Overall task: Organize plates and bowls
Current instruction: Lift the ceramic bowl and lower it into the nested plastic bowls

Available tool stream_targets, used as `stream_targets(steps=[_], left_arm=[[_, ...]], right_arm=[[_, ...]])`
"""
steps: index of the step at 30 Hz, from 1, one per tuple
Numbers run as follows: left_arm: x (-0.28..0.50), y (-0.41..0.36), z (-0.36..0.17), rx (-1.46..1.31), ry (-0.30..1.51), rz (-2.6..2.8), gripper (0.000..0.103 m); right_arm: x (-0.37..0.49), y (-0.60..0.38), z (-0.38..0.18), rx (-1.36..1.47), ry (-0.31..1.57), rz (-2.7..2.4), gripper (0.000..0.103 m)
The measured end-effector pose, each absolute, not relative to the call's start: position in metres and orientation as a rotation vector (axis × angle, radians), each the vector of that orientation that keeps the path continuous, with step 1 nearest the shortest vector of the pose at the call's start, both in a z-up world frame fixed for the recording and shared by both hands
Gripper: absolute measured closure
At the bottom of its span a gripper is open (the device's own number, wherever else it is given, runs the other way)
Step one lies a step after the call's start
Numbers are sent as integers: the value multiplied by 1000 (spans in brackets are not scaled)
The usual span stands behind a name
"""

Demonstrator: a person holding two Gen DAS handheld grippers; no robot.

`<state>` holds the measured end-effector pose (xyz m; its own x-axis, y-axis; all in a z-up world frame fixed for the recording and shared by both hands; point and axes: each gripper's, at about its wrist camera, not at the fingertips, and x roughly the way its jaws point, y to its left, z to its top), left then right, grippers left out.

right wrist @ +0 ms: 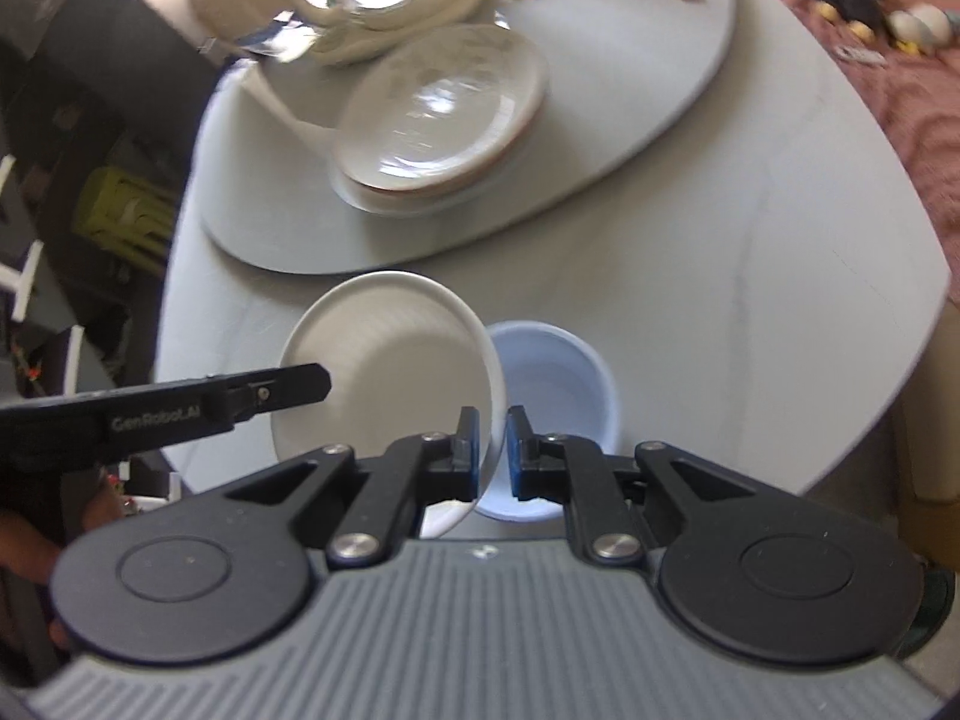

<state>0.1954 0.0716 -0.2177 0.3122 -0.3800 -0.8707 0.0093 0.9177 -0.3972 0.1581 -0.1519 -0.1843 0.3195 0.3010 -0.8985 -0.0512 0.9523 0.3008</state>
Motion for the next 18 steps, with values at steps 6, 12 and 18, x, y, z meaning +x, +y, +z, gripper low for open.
stream_targets(steps=[6, 12, 18], left_arm=[[205, 56, -237, -369, 1270, -285, 95], [215, 45, -255, -323, 1304, -311, 95], [219, 44, -265, -324, 1330, -301, 95]], right_arm=[[155, -159, -200, 197, 1231, 173, 90], [161, -162, -223, 180, 1251, 134, 90], [162, -164, -226, 198, 1258, 141, 90]])
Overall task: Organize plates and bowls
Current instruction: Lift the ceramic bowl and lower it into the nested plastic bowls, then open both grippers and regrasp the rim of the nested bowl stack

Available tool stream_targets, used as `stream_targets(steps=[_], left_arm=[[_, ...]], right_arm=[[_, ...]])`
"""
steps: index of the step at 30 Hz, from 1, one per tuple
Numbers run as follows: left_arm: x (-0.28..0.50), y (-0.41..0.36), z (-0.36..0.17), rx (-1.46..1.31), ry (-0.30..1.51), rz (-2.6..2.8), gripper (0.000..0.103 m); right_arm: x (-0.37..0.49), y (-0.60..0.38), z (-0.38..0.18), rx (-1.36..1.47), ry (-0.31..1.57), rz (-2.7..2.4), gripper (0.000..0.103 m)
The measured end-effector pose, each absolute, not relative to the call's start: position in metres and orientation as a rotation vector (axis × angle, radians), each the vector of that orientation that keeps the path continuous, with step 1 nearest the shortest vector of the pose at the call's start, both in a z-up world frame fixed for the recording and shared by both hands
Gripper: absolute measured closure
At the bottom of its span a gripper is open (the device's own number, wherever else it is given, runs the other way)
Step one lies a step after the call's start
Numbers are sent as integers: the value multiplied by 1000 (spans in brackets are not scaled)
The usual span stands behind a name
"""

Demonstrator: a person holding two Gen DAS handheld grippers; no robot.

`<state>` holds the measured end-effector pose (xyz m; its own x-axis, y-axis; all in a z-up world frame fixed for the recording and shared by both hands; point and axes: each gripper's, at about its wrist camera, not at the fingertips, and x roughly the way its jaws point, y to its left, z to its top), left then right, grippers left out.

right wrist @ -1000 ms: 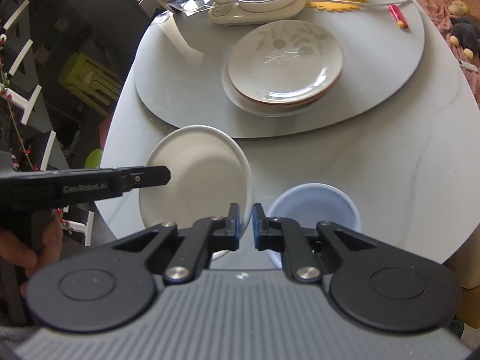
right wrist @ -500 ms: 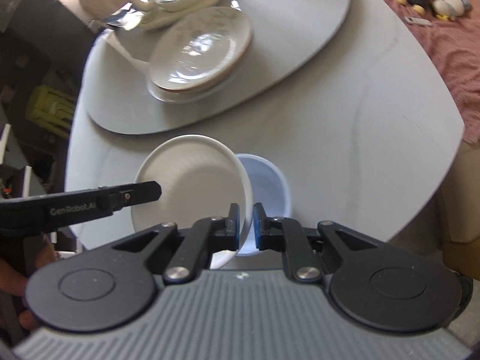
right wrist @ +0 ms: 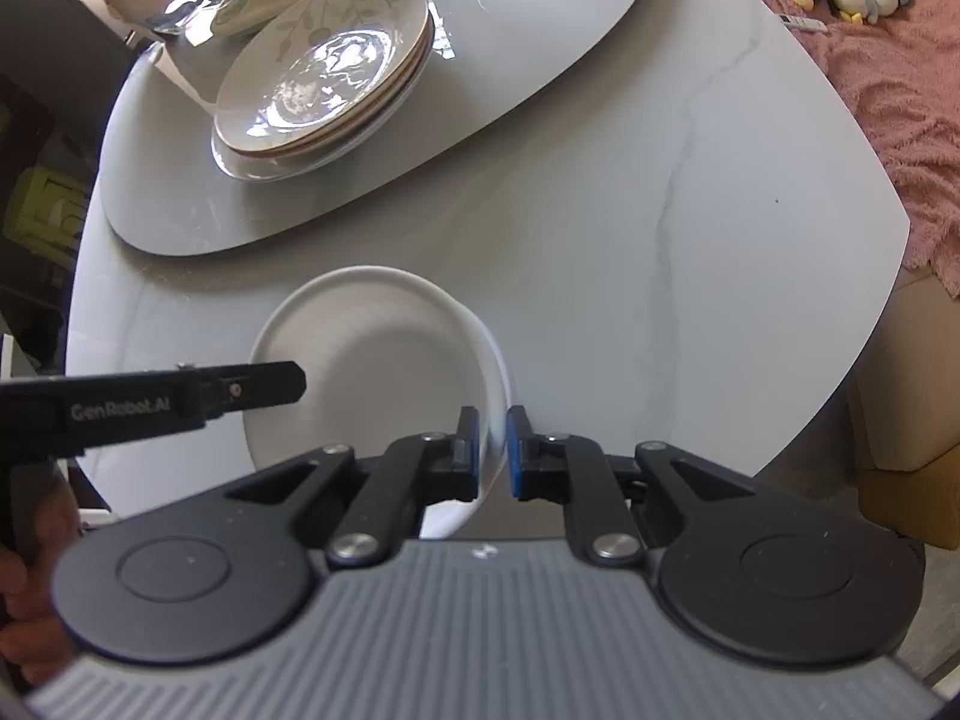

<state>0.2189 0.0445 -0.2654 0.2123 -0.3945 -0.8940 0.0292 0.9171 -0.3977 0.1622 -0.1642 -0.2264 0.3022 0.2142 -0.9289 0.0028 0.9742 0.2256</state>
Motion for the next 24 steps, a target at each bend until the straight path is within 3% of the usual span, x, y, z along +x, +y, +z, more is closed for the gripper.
stream_targets(steps=[4, 6, 8, 11, 13, 14, 24], left_arm=[[224, 43, -270, -353, 1376, -318, 93], [227, 40, -270, -324, 1381, -315, 82], [228, 38, -268, -306, 1369, -313, 54], [224, 36, -264, -317, 1347, -348, 51], [223, 36, -265, -311, 1345, -349, 51], [223, 36, -264, -308, 1342, -342, 51], [218, 47, -267, -354, 1361, -261, 48]], right_arm=[[166, -167, -223, 207, 1269, 127, 90], [168, -171, -221, 211, 1267, 128, 90], [170, -175, -219, 225, 1272, 129, 89], [173, -180, -218, 247, 1266, 121, 80], [177, -184, -219, 272, 1268, 125, 64], [180, -186, -221, 294, 1277, 133, 63], [196, -188, -248, 393, 1384, 139, 64]])
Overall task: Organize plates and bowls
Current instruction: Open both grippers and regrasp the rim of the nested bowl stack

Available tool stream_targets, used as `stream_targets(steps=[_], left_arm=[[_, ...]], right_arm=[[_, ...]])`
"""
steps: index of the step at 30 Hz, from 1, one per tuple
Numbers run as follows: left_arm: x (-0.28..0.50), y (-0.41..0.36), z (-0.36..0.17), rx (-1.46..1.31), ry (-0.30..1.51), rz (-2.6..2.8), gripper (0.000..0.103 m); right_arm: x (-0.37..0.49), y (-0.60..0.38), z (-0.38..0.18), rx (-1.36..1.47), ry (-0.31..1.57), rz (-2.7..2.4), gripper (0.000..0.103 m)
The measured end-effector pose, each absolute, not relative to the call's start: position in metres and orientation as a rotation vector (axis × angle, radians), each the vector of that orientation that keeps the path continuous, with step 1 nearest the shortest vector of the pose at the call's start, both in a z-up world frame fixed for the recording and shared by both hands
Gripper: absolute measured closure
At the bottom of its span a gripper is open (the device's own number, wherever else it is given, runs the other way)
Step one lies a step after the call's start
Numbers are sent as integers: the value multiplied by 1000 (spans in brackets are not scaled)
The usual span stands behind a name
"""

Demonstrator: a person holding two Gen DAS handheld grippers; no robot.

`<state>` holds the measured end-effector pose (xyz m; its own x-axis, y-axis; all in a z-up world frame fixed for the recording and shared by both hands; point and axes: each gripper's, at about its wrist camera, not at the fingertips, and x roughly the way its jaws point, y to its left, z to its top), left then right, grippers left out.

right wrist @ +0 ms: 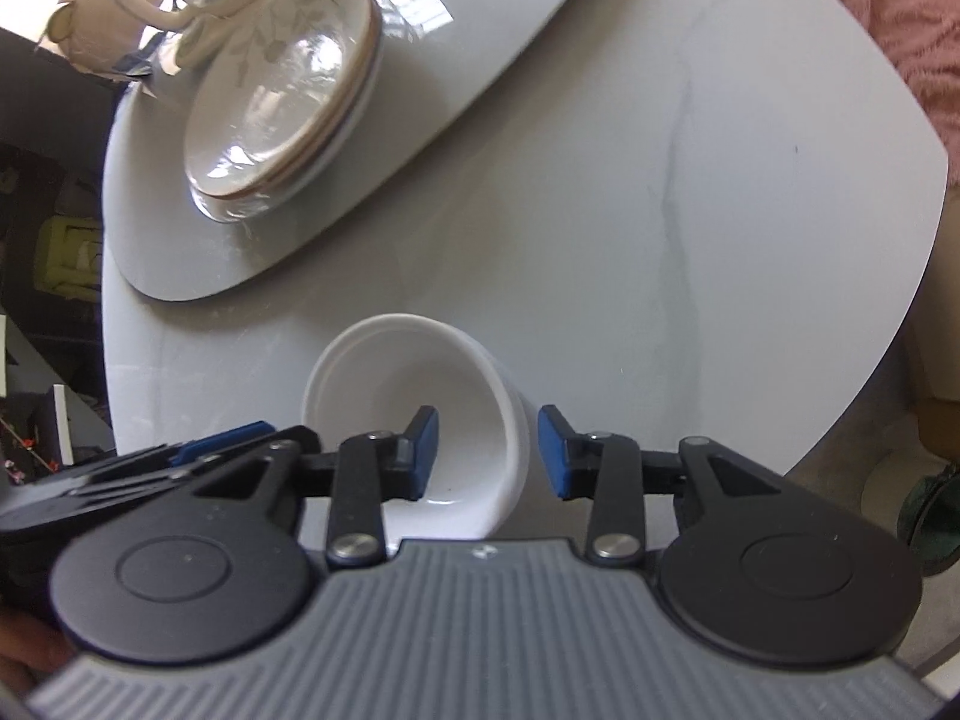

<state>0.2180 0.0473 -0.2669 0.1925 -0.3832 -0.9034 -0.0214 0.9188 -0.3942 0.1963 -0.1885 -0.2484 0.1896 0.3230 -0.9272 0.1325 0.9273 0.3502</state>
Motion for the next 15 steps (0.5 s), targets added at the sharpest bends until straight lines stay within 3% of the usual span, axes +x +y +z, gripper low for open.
stream_targets(steps=[15], left_arm=[[220, 35, -301, -438, 1394, -189, 49]], right_arm=[[187, -194, -277, 492, 1383, 170, 65]])
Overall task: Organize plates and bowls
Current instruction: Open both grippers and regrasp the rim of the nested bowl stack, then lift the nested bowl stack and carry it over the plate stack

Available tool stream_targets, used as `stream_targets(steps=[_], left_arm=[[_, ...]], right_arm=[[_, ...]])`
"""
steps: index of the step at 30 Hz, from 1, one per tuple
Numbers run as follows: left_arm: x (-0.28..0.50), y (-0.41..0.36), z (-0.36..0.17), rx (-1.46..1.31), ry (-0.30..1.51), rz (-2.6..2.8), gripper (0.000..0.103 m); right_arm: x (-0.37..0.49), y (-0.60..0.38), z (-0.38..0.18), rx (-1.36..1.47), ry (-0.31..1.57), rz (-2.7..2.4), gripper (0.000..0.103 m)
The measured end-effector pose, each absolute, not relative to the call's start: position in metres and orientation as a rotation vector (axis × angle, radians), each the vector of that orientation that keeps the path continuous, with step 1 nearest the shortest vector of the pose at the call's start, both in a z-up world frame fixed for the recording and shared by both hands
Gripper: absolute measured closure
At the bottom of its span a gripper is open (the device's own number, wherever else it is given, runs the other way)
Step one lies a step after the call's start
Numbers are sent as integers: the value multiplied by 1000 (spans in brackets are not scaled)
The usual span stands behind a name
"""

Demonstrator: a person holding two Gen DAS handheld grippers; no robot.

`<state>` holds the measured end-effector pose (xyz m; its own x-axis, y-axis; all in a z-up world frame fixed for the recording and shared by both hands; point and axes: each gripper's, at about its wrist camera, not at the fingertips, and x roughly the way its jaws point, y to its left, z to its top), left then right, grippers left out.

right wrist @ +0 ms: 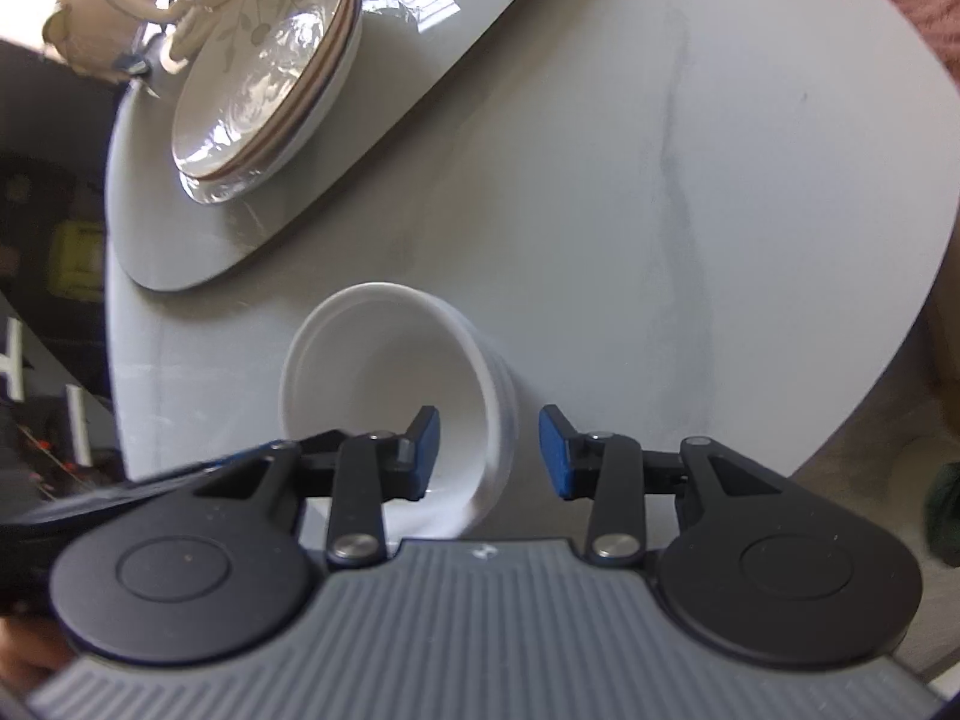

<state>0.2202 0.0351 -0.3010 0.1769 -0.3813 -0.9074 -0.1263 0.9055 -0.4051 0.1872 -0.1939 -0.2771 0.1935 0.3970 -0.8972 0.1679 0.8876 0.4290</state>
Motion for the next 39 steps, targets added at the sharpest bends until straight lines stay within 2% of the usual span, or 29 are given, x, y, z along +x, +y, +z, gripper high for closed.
stream_targets(steps=[10, 21, 27, 31, 35, 39], left_arm=[[224, 49, -321, -622, 1383, -137, 49], [225, 52, -335, -635, 1386, -104, 51], [222, 50, -335, -628, 1384, -83, 62], [224, 45, -333, -564, 1393, -53, 80], [225, 39, -329, -508, 1386, -57, 85], [229, 30, -323, -475, 1373, -69, 85]], right_arm=[[182, -206, -296, 612, 1389, 160, 64], [188, -198, -308, 658, 1413, 184, 66], [190, -197, -310, 652, 1423, 180, 73], [188, -199, -308, 608, 1431, 180, 81], [188, -194, -306, 543, 1444, 188, 84], [187, -196, -304, 523, 1448, 189, 85]])
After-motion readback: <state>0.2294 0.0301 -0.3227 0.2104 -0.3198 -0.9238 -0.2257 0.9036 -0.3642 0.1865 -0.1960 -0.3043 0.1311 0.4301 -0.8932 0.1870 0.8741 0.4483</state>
